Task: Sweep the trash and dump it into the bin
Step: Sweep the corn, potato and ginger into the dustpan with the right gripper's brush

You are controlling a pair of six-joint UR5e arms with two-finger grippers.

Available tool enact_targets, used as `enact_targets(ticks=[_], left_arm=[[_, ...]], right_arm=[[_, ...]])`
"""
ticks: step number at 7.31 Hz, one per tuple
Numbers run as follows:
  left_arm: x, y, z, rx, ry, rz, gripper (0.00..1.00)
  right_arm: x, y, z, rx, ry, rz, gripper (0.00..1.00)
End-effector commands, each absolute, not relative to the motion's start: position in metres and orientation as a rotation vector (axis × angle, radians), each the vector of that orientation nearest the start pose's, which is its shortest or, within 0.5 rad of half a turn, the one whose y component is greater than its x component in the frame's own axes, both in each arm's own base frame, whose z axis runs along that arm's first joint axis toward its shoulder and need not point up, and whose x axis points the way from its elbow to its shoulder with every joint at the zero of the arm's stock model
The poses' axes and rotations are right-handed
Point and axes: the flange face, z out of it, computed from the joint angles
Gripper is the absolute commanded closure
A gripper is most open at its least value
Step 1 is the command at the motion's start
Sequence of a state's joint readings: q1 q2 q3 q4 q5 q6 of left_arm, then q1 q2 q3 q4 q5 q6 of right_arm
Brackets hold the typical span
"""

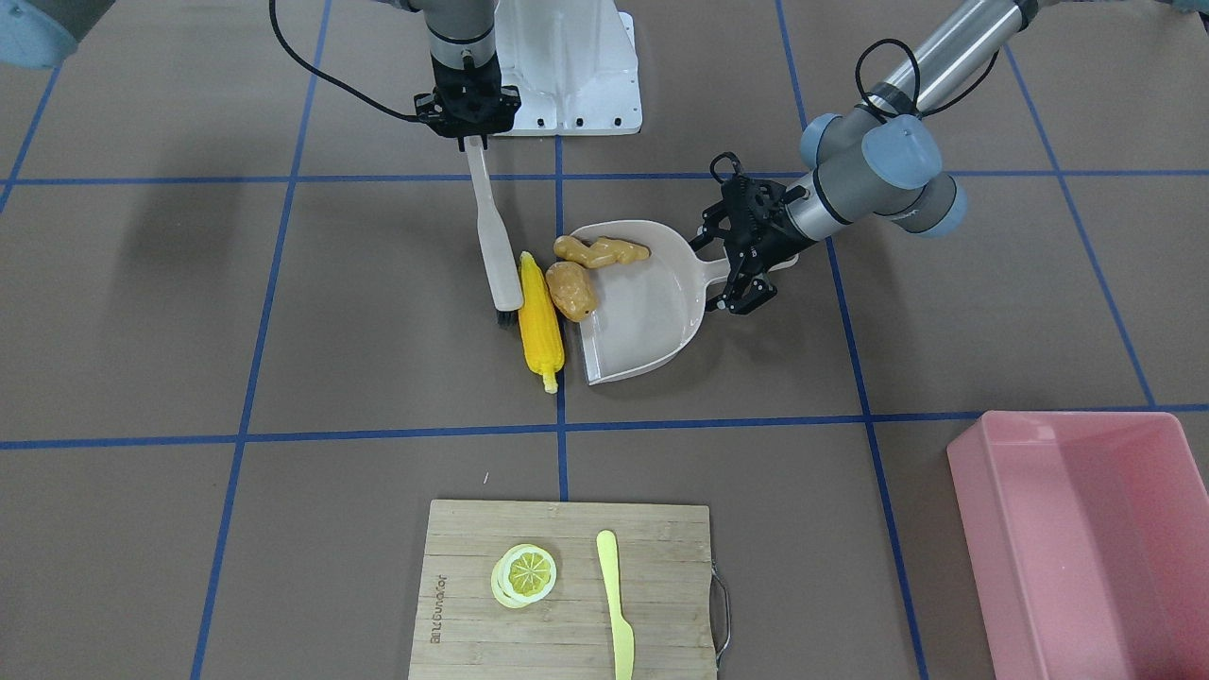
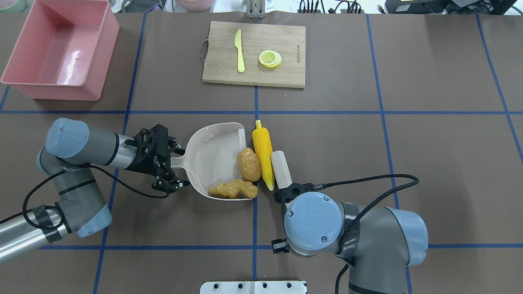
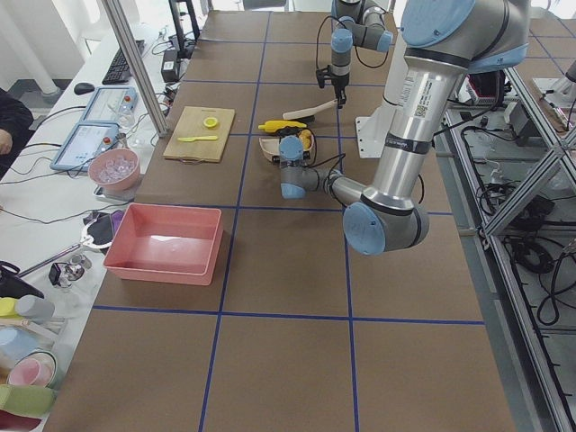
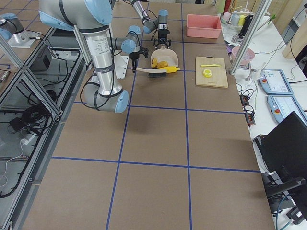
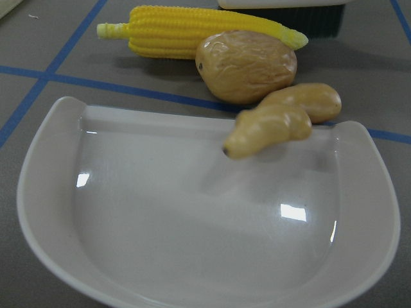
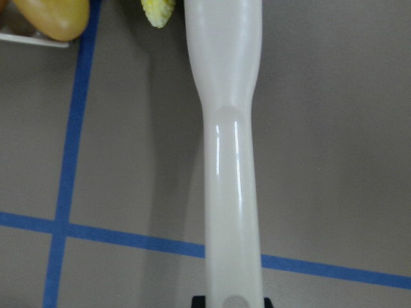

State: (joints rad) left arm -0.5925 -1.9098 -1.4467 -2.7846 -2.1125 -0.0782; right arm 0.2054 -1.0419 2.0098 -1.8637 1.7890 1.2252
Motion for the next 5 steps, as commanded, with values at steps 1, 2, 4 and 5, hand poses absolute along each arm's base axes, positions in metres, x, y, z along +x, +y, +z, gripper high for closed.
enact_targets(ticks=[1, 2, 4, 5], left_arm=[[0.471, -0.416, 0.393, 1.036, 1.152, 1.110, 0.03], [0.471, -0.417, 0.393, 1.037, 1.151, 1.108, 0.03], [0.472, -0.416, 0.394, 1.034, 1.151, 1.110, 0.03], [0.471, -0.416, 0.395, 1.034, 1.150, 1.108, 0.03]], right_arm=[[-0.546, -0.226, 0.194, -0.022, -0.740, -0.213, 1.00], [-0.548, -0.224, 0.185, -0.040, -0.757, -0.221, 1.00], [-0.553, -0.224, 0.171, -0.043, -0.775, -0.224, 1.00], [-0.552, -0.223, 0.167, -0.062, -0.786, -0.232, 1.00]])
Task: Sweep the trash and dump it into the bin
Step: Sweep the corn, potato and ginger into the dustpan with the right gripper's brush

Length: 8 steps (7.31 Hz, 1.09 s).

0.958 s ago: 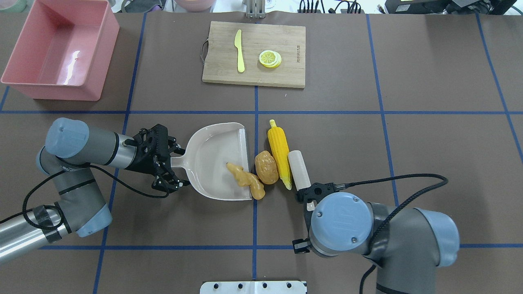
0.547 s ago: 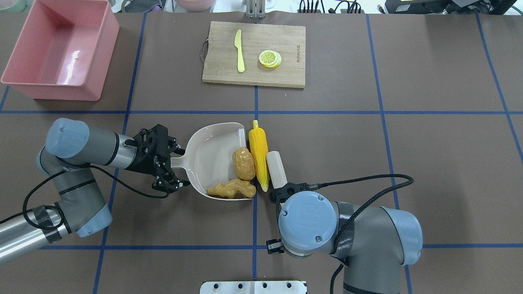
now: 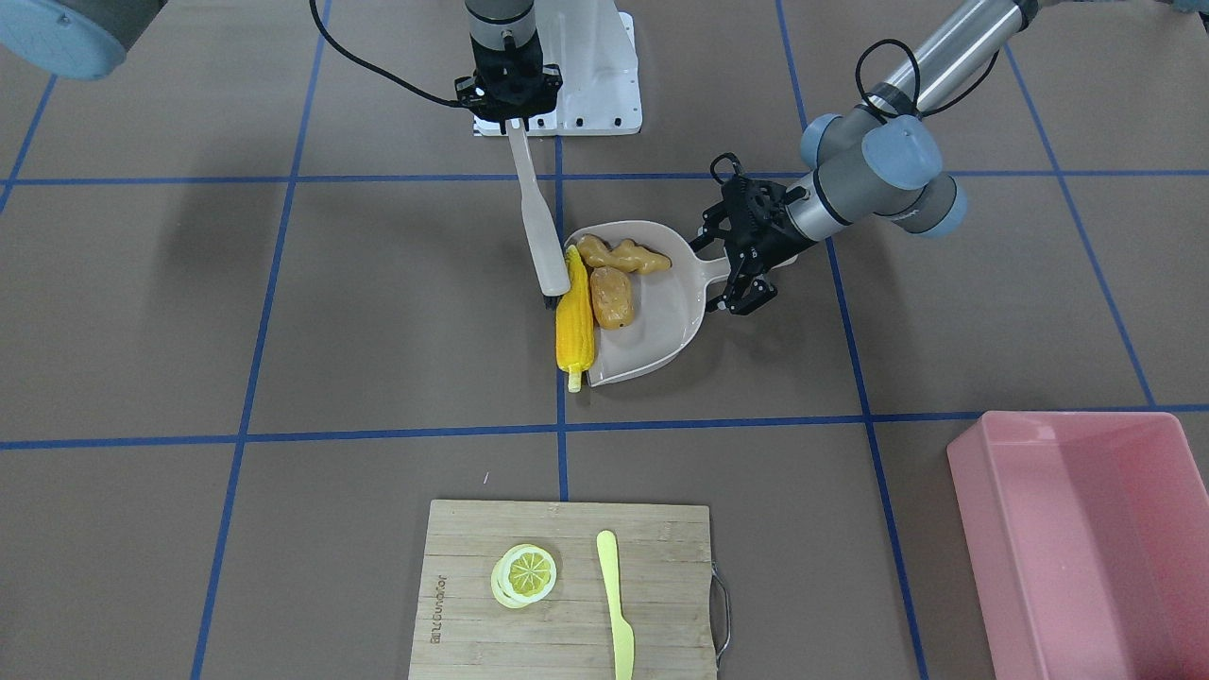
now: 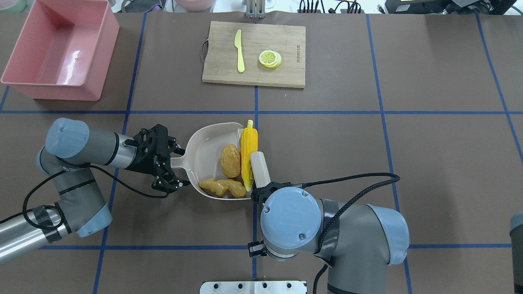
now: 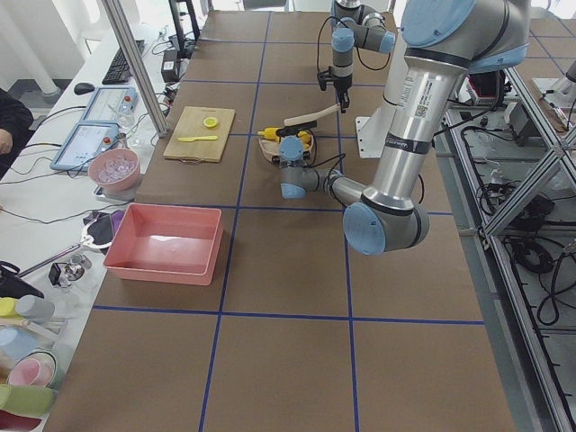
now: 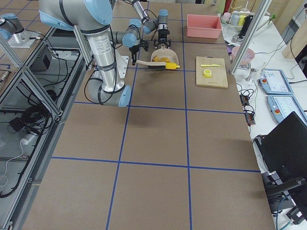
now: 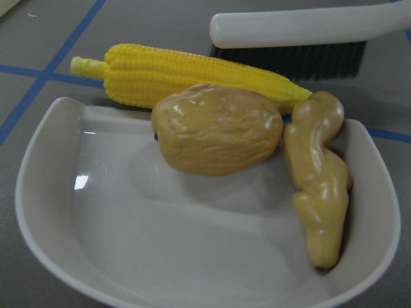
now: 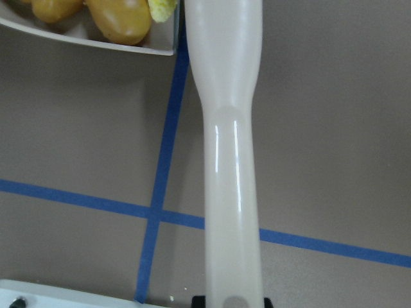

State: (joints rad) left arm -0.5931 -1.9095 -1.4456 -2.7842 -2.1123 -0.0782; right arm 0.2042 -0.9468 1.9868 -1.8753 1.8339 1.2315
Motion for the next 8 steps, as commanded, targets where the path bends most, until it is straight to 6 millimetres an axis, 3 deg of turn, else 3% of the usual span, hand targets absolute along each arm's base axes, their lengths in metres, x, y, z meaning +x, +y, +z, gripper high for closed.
enact_targets(ticks=[1, 4, 6, 8], left_arm=[[0.471, -0.416, 0.395, 1.033, 1.151, 1.109, 0.03], [0.471, -0.416, 0.395, 1.035, 1.149, 1.110, 0.03], [0.471, -0.416, 0.395, 1.034, 1.150, 1.108, 0.03], [0.471, -0.416, 0.395, 1.035, 1.148, 1.109, 0.03]], right_arm=[[-0.554, -0.223, 0.160, -0.065, -0.782, -0.232, 1.00], [-0.527, -0.244, 0.154, -0.080, -0.750, -0.209, 1.00], [-0.483, -0.269, 0.184, -0.036, -0.706, -0.234, 1.00], [-0.495, -0.287, 0.201, -0.025, -0.660, -0.237, 1.00]])
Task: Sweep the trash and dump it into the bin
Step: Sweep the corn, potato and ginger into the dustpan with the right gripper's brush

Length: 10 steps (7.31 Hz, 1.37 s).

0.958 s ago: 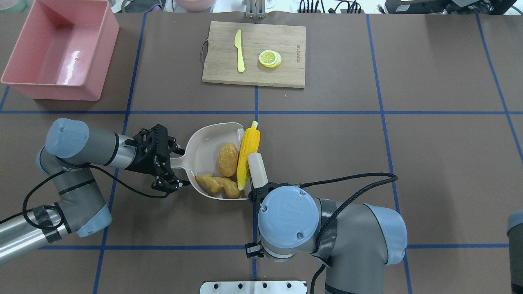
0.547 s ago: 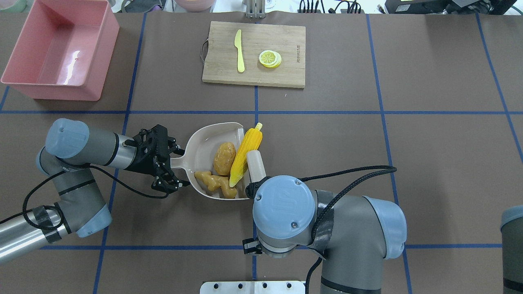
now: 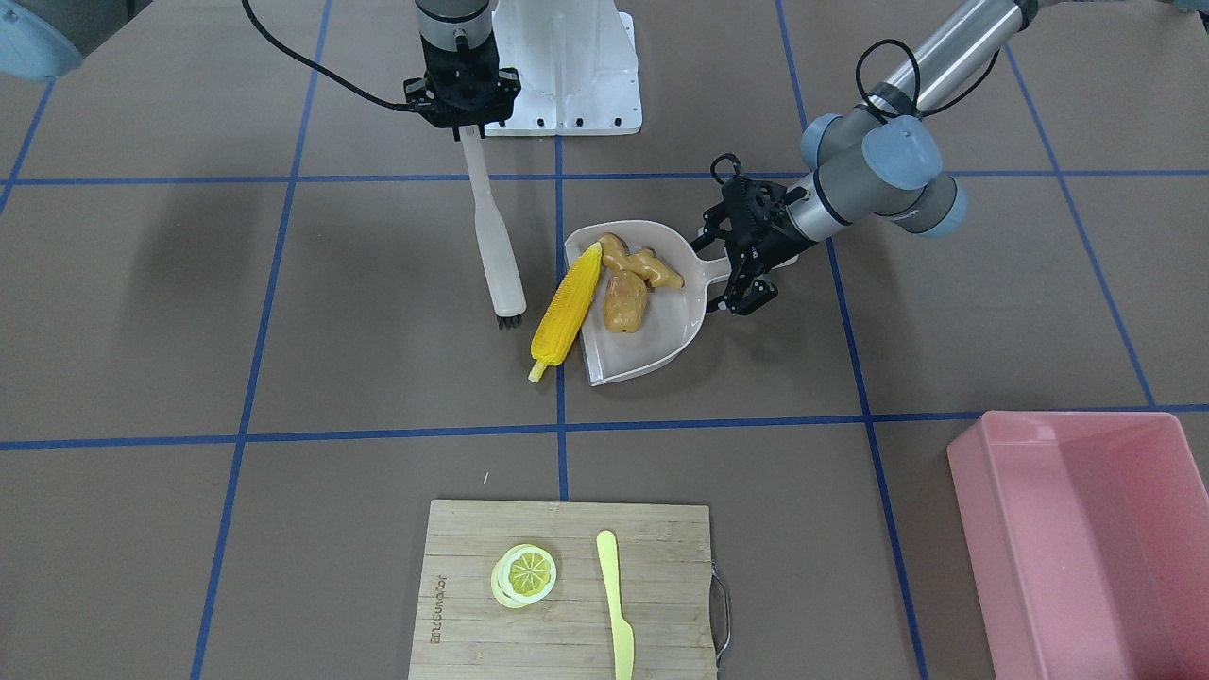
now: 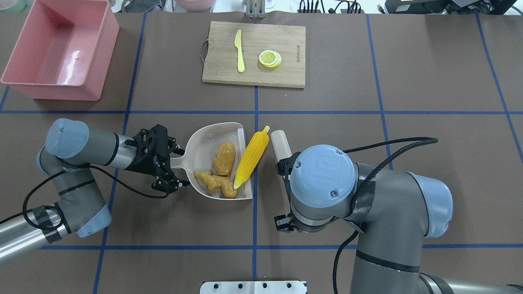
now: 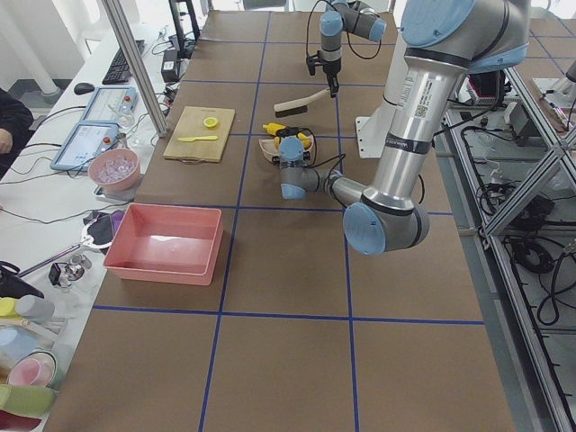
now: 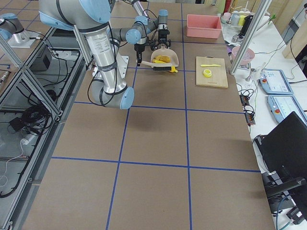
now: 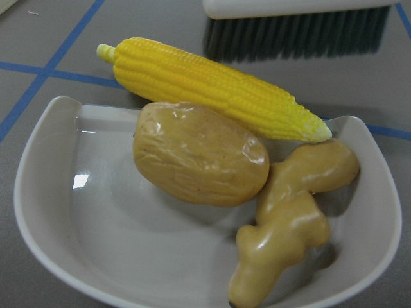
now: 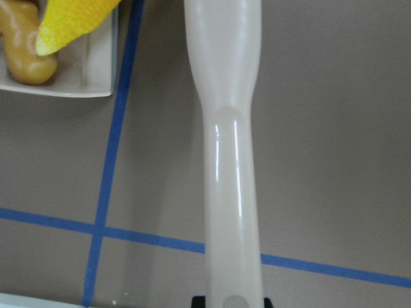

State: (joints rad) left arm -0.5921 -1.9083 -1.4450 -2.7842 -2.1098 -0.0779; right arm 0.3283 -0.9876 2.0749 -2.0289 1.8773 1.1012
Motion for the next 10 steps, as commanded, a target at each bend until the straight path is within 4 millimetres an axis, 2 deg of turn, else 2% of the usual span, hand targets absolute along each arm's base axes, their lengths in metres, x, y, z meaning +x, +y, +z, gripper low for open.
enact_targets(ticks=[1, 2, 4, 6, 7, 8, 10], left_arm=[[0.471, -0.416, 0.395, 1.035, 1.147, 1.106, 0.03], [0.472, -0.416, 0.395, 1.035, 1.148, 1.108, 0.03], [0.472, -0.416, 0.395, 1.035, 1.148, 1.108, 0.03], [0.472, -0.416, 0.395, 1.035, 1.147, 1.107, 0.03], [0.472, -0.416, 0.395, 1.035, 1.147, 1.107, 0.03], [0.472, -0.416, 0.395, 1.034, 1.147, 1.107, 0.03], [0.472, -0.416, 0.395, 1.034, 1.147, 1.107, 0.03]], right_arm=[[-0.508, -0.293, 0.209, -0.032, -0.638, -0.241, 1.00], [-0.512, -0.307, 0.212, -0.021, -0.661, -0.226, 1.00], [-0.524, -0.317, 0.214, -0.017, -0.677, -0.205, 1.00], [-0.560, -0.331, 0.178, -0.026, -0.689, -0.173, 1.00], [-0.568, -0.331, 0.165, -0.036, -0.698, -0.148, 1.00], [-0.570, -0.328, 0.161, -0.045, -0.704, -0.147, 1.00], [-0.586, -0.310, 0.149, -0.065, -0.714, -0.158, 1.00]])
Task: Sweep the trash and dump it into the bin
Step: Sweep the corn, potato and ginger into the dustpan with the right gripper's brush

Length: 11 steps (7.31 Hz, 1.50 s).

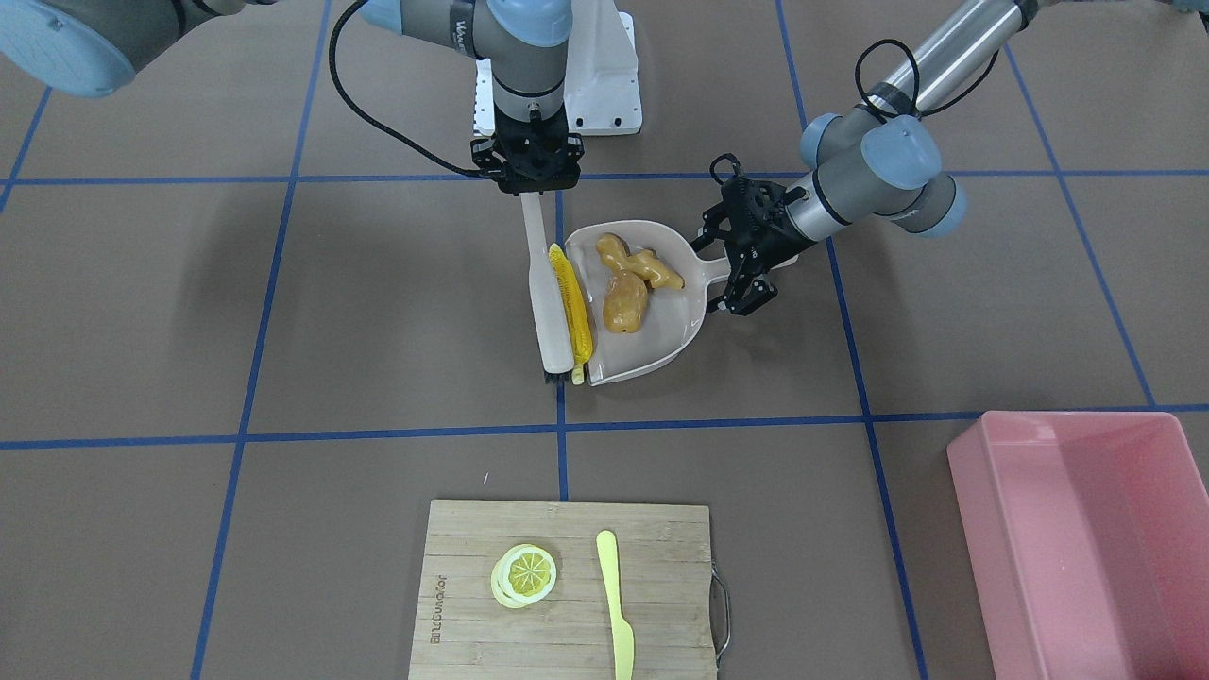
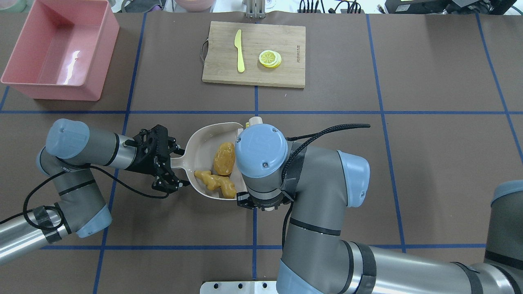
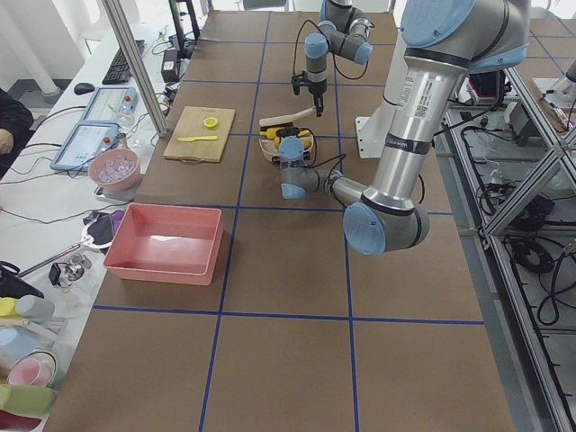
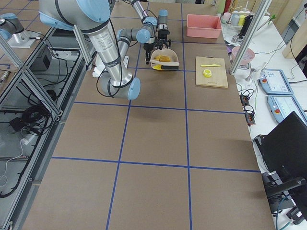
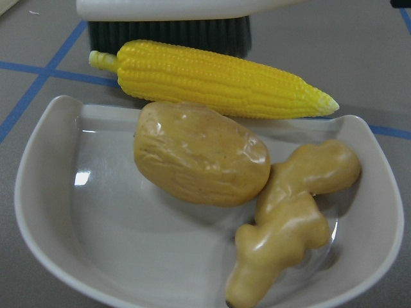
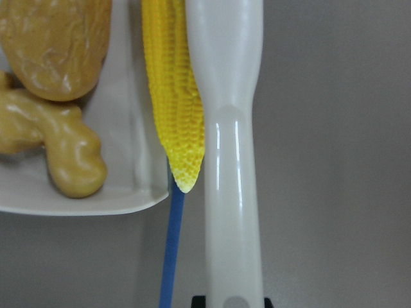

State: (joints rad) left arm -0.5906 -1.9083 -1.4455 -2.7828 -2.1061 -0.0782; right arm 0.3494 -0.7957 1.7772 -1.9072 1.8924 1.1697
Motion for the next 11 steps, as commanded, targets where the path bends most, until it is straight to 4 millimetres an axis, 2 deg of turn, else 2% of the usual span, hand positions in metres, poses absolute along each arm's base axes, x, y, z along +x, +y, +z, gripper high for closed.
enact_targets(ticks=[1, 2, 3, 5, 8, 10, 11], left_arm=[[0.472, -0.416, 0.394, 1.035, 1.147, 1.107, 0.03], [0.472, -0.416, 0.394, 1.036, 1.147, 1.108, 0.03], [0.472, -0.416, 0.394, 1.035, 1.146, 1.108, 0.03], [0.472, -0.416, 0.395, 1.037, 1.138, 1.117, 0.03], [0.472, -0.416, 0.394, 1.030, 1.135, 1.117, 0.03], [0.473, -0.416, 0.395, 1.027, 1.134, 1.117, 0.03], [0.473, -0.416, 0.394, 1.028, 1.135, 1.117, 0.03]], right_arm=[[-0.586, -0.310, 0.135, -0.060, -0.732, -0.159, 1.00], [-0.593, -0.310, 0.117, -0.078, -0.746, -0.133, 1.00], [-0.598, -0.311, 0.108, -0.084, -0.752, -0.129, 1.00], [-0.598, -0.307, 0.097, -0.107, -0.771, -0.138, 1.00], [-0.595, -0.306, 0.093, -0.127, -0.783, -0.140, 1.00], [-0.573, -0.335, 0.092, -0.126, -0.782, -0.126, 1.00], [-0.554, -0.344, 0.089, -0.120, -0.773, -0.134, 1.00]])
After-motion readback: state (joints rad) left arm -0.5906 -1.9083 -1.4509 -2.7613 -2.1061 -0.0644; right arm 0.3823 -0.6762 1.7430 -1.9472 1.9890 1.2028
